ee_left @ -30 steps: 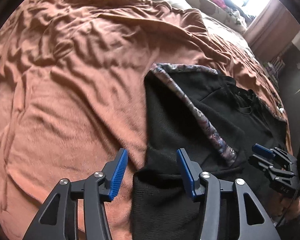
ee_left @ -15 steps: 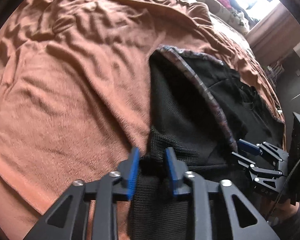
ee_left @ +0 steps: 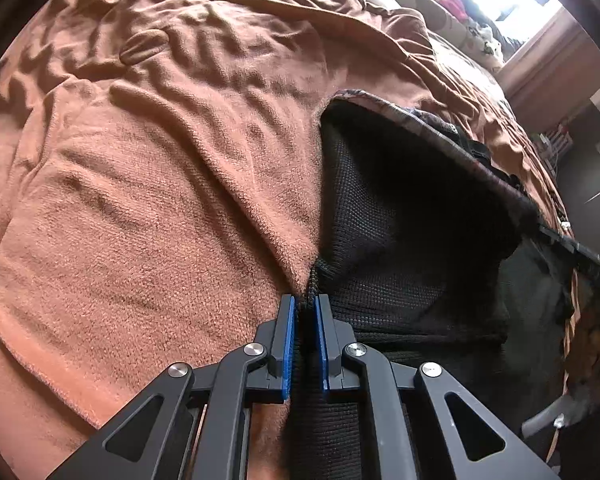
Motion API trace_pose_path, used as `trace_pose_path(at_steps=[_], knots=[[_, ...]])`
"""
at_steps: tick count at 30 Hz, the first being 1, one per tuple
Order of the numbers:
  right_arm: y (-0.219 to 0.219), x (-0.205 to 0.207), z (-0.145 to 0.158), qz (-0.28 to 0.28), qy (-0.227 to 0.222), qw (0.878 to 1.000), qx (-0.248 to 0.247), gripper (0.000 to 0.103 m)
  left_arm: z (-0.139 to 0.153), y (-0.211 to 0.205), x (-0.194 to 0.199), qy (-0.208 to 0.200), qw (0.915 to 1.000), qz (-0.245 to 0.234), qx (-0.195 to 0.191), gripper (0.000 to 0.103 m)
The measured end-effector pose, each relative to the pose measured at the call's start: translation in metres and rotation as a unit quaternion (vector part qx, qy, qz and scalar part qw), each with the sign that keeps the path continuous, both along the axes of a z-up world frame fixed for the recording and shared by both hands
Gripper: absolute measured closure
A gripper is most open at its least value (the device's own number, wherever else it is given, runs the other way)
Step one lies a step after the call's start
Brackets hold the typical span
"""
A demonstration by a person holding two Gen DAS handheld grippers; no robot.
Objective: Fold small clothes
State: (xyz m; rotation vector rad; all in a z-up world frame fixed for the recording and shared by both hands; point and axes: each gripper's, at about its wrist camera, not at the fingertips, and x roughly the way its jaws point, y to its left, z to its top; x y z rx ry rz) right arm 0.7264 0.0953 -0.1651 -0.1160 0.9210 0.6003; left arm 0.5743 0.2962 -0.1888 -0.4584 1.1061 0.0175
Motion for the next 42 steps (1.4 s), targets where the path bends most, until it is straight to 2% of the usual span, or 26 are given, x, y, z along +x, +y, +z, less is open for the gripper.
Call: trace_pose_path(at_steps=[7,10,12,14,15,17,18,19,21,24,27,29,31,32,34,37,42], knots=[[-0.02,0.03,-0.004,-0.049,0.018,0.998,0.021,0.1,0.0,-0.001,0.0,0.001,1.0,-0.004,0.002,0.092],[-0.032,0.04,-0.016,-0.083,0.039,0.995,0.031,0.101,0.0,-0.001,0.001,0.001,1.0,-0.005,0.004,0.092],[-0.034,0.042,-0.02,-0.088,0.048,0.994,0.041,0.101,0.0,-0.001,0.001,-0.001,1.0,-0.004,0.0,0.092],[-0.037,0.042,-0.026,-0.094,0.075,0.991,0.051,0.1,0.001,0.0,0.001,-0.002,1.0,-0.006,0.0,0.091],[-0.038,0.043,-0.028,-0.097,0.085,0.99,0.054,0.097,0.001,0.0,0.001,-0.002,1.0,-0.006,0.0,0.091],[-0.043,0.043,-0.029,-0.101,0.099,0.988,0.065,0.077,0.003,0.001,0.0,-0.004,1.0,-0.001,-0.003,0.091],[-0.045,0.043,-0.028,-0.095,0.103,0.987,0.082,0.052,0.004,0.002,0.0,-0.007,0.9999,0.002,-0.008,0.09],[-0.046,0.04,-0.027,-0.092,0.099,0.987,0.091,0.037,0.005,0.003,-0.001,-0.01,0.9999,0.004,-0.012,0.09],[-0.051,0.038,-0.026,-0.101,0.096,0.986,0.097,0.034,0.007,0.004,-0.002,-0.012,0.9998,0.008,-0.014,0.089],[-0.058,0.037,-0.033,-0.098,0.118,0.981,0.12,0.034,0.008,0.004,-0.003,-0.012,0.9998,0.009,-0.014,0.089],[-0.06,0.037,-0.043,-0.092,0.133,0.978,0.134,0.035,0.008,0.004,-0.004,-0.012,0.9998,0.01,-0.011,0.089],[-0.057,0.043,-0.052,-0.09,0.147,0.975,0.142,0.048,0.007,0.002,-0.004,-0.012,0.9998,0.011,-0.01,0.089],[-0.052,0.047,-0.057,-0.091,0.155,0.974,0.137,0.065,0.006,0.001,-0.003,-0.01,0.9999,0.009,-0.005,0.089],[-0.049,0.05,-0.061,-0.093,0.155,0.975,0.13,0.069,0.005,-0.001,-0.003,-0.009,0.9999,0.007,-0.001,0.089],[-0.047,0.053,-0.064,-0.099,0.156,0.976,0.117,0.096,0.003,-0.002,-0.002,-0.006,1.0,0.003,0.003,0.089],[-0.052,0.051,-0.063,-0.108,0.149,0.976,0.12,0.1,0.002,-0.002,-0.002,-0.004,1.0,0.004,0.002,0.089],[-0.052,0.041,-0.059,-0.107,0.132,0.981,0.091,0.1,0.003,-0.009,-0.004,0.005,0.9997,-0.002,0.023,0.085]])
